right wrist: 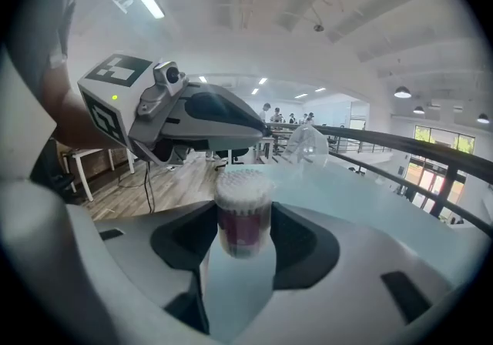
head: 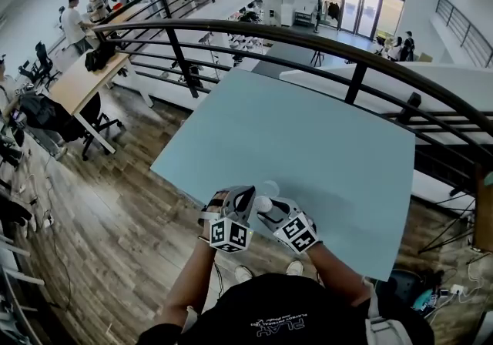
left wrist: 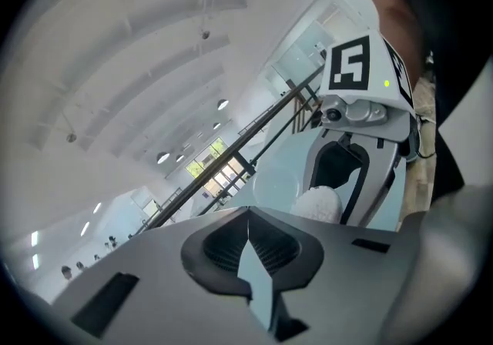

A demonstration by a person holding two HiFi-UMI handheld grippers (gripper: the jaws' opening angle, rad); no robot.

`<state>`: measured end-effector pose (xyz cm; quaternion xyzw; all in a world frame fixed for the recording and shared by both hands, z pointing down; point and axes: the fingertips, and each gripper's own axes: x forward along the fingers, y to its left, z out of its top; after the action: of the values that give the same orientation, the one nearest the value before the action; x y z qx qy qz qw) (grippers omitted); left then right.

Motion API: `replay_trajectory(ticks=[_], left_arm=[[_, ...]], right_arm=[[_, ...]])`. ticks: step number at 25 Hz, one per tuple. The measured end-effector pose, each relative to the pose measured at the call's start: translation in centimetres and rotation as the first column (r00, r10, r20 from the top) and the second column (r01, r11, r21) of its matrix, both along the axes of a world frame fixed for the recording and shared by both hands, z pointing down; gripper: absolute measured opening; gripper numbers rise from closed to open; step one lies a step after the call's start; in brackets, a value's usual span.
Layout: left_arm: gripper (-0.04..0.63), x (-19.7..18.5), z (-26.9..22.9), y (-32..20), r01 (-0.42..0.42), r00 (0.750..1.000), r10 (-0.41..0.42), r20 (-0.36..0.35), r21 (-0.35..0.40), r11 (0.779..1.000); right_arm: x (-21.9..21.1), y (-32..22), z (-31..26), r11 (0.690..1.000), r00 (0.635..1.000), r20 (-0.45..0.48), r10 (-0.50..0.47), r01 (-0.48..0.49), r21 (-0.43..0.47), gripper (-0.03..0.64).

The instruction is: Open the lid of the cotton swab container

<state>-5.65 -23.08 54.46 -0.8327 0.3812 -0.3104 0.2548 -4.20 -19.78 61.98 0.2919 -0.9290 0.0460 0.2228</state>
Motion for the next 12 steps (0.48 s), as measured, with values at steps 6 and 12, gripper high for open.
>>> replay_trajectory(ticks=[6, 12], left_arm=[[0.014, -1.3, 0.3, 0.2, 0.045, 0.987, -0.057, -0.149, -0.082, 0.996], [0.014, -1.9, 0.6, 0.5, 0.066, 0.953, -0.111, -0.283, -0.165, 0.984]], right_arm=[[0.9, -0.8, -0.4, 0.997, 0.996, 0.041, 0.077, -0.077, 0.002, 0.224], [1.5, -1.6, -1.6, 0.992, 0.989, 0.089, 0.116, -0.12, 0.03, 0.225]])
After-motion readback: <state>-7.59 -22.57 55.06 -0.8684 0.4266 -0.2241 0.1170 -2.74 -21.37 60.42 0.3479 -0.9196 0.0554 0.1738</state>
